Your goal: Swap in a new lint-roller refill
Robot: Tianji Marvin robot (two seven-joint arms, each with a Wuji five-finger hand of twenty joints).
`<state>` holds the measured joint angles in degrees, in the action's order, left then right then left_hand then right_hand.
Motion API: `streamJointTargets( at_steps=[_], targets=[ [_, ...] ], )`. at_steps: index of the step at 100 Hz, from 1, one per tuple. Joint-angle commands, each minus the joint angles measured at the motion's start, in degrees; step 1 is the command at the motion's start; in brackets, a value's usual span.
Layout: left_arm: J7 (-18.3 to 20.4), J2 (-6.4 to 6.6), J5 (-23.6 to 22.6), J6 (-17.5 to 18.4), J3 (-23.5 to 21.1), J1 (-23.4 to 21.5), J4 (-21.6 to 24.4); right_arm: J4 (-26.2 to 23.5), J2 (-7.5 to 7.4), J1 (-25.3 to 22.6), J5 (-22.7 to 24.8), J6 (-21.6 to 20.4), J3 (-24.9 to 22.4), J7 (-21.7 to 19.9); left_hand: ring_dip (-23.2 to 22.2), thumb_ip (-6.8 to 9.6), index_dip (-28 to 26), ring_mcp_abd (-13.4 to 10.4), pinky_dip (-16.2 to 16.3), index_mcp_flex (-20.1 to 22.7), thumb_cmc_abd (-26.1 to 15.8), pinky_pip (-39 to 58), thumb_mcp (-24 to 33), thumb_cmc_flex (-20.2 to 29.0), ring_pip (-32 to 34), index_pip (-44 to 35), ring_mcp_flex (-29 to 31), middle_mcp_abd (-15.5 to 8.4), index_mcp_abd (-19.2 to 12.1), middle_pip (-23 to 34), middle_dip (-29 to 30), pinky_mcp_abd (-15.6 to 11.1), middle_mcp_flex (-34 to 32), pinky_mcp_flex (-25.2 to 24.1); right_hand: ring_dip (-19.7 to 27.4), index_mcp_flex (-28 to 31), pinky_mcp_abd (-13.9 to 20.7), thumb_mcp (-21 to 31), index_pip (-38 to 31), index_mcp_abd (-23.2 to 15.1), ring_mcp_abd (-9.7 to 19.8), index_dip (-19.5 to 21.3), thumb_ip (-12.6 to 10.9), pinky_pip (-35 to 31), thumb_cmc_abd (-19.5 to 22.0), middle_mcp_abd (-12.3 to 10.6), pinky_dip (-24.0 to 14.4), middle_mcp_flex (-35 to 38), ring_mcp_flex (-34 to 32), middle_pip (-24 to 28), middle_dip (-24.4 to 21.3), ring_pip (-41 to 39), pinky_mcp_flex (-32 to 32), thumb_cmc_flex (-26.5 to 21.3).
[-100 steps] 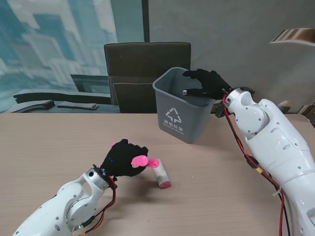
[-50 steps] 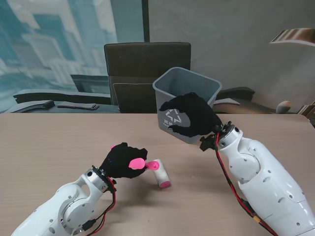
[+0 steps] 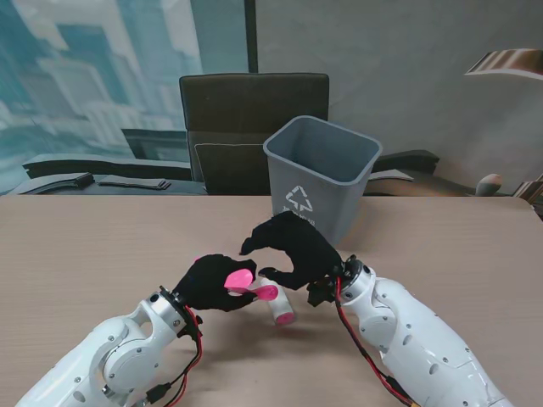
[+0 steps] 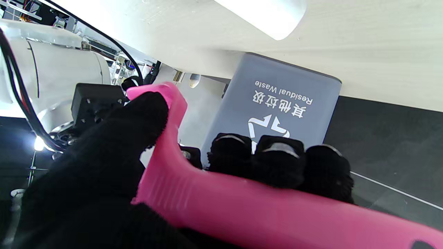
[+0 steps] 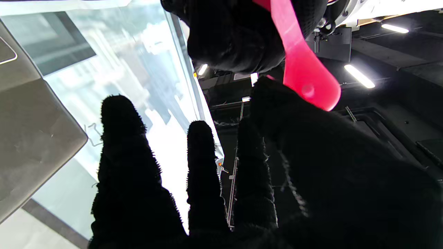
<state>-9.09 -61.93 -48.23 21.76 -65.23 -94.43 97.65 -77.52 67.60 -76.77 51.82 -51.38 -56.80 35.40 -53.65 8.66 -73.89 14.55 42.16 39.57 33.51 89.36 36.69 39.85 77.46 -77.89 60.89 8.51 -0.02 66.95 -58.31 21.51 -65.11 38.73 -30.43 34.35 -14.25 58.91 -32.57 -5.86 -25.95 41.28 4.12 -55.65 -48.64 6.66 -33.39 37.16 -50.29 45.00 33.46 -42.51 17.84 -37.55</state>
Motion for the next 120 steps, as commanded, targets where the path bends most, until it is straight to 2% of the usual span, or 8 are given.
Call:
streamJointTargets(
  at_steps=[1, 21, 73, 77, 82, 90, 113, 120],
  targets=[
    [1.3, -0.23, -0.01, -0.32, 0.06, -0.16, 0.39, -0.33, 0.87, -0.85, -0.06, -0.22, 0.45, -0.72, 0.58, -0.38, 1.31, 2.63, -0.63, 1.43, -1.3, 6.76, 4.29, 3.11, 3.64, -1.16, 2.84, -0.33, -1.1, 0.95, 1.66, -1.46, -2.59, 1.12, -0.69, 0.27, 7.55, 2.22, -0.67, -1.29, 28.21, 0.79, 0.51, -15.23, -3.07, -1.18, -1.96, -2.36, 3.64, 0.68, 0.71, 2.36, 5.03, -0.53],
    [2.79, -0.16, 1.16, -0.99, 0.44, 0.28, 0.24, -0.72, 1.43, -1.91, -0.34, 0.11, 1.26, 0.9, 0.74, -0.3, 1.44, 2.76, -0.9, 1.64, -1.02, 7.07, 4.84, 3.02, 3.77, -1.25, 3.04, -0.28, -1.07, 0.96, 1.71, -1.2, -2.77, 1.43, -0.67, 0.49, 7.47, 1.69, -1.4, -1.33, 28.14, 0.96, 0.51, -15.43, -2.54, -1.19, -1.67, -2.7, 4.02, 0.96, 0.78, 1.86, 4.7, -0.17],
    [4.35, -0.11, 3.01, -0.69, 0.57, 0.19, 0.44, -0.65, 2.89, -3.55, -4.58, -2.57, 2.34, -2.04, 0.99, -0.42, 1.52, 2.75, -1.4, 1.73, -0.98, 7.24, 5.15, 2.96, 3.87, -1.27, 3.05, -0.29, -0.96, 0.97, 1.75, -1.31, -2.82, 1.28, -0.52, 5.44, 7.21, 1.95, -3.39, -2.84, 28.38, 0.88, 0.45, -15.82, -0.69, -2.5, -1.1, 3.01, 1.01, 1.36, 0.52, 1.21, 5.63, -1.58],
    [4.34, -0.14, 3.19, -0.7, 0.56, 0.14, 0.49, -0.66, 2.94, -3.54, -4.87, -2.6, 2.37, -2.26, 1.0, -0.44, 1.52, 2.75, -1.43, 1.73, -1.0, 7.23, 5.12, 2.92, 3.87, -1.27, 3.05, -0.29, -0.96, 0.97, 1.75, -1.27, -2.82, 1.25, -0.75, 6.35, 7.29, 1.26, -3.55, -2.63, 28.23, 0.65, 0.89, -15.95, -0.26, -2.72, -1.01, 4.13, 0.17, 1.29, 0.44, 0.9, 5.97, -1.94],
    [4.26, -0.17, 3.35, -0.68, 0.56, 0.07, 0.53, -0.81, 2.99, -3.57, -5.29, -2.55, 2.37, -2.56, 1.01, -0.44, 1.53, 2.75, -1.46, 1.73, -0.99, 7.22, 5.15, 2.95, 3.88, -1.28, 3.05, -0.29, -0.96, 0.97, 1.75, -1.23, -2.82, 1.24, -1.54, 7.72, 7.38, 0.64, -3.87, -2.71, 27.84, 0.22, 3.14, -16.16, -0.05, -2.88, -0.88, 5.69, -0.88, 1.32, 0.39, 0.59, 6.4, -3.13],
    [4.24, -0.18, 3.48, -0.51, 0.55, -0.04, 0.6, -0.85, 3.09, -3.57, -5.78, -2.47, 2.45, -2.81, 1.02, -0.45, 1.53, 2.75, -1.5, 1.73, -1.04, 7.22, 5.16, 2.96, 3.89, -1.28, 3.05, -0.31, -0.96, 0.97, 1.75, -1.23, -2.8, 1.24, -2.86, 8.47, 7.44, 0.18, -7.49, -3.24, 27.44, -4.43, 5.31, -16.49, 0.9, -2.69, -0.51, 8.3, -2.03, 0.57, 1.34, 1.13, 6.93, -5.03],
    [4.52, -0.17, 3.94, 0.18, 0.61, -0.13, 0.76, -0.88, 3.32, -3.59, -6.59, -2.16, 2.66, -2.85, 1.07, -0.47, 1.53, 2.75, -1.63, 1.73, -0.96, 7.26, 5.16, 2.93, 3.9, -1.28, 3.04, -0.33, -0.96, 0.97, 1.75, -1.24, -2.78, 1.23, -3.38, 9.32, 7.64, -0.68, -11.25, -4.46, 27.03, -8.0, 6.37, -16.89, 2.23, -2.48, -0.39, 11.28, -3.3, -0.37, 0.98, 0.94, 7.49, -6.59],
    [4.57, -0.18, 4.12, 0.24, 0.69, -0.12, 0.77, -0.83, 3.41, -3.57, -7.01, -2.15, 2.73, -3.05, 1.07, -0.48, 1.54, 2.75, -1.65, 1.73, -0.97, 7.27, 5.16, 2.91, 3.91, -1.28, 3.04, -0.34, -0.96, 0.97, 1.75, -1.24, -2.78, 1.23, -3.69, 9.56, 7.78, -2.54, -17.48, -6.37, 26.83, -12.48, 7.19, -17.35, 4.68, -2.67, -0.4, 13.72, -4.44, -1.26, 1.31, 0.13, 8.02, -8.08]
  ],
)
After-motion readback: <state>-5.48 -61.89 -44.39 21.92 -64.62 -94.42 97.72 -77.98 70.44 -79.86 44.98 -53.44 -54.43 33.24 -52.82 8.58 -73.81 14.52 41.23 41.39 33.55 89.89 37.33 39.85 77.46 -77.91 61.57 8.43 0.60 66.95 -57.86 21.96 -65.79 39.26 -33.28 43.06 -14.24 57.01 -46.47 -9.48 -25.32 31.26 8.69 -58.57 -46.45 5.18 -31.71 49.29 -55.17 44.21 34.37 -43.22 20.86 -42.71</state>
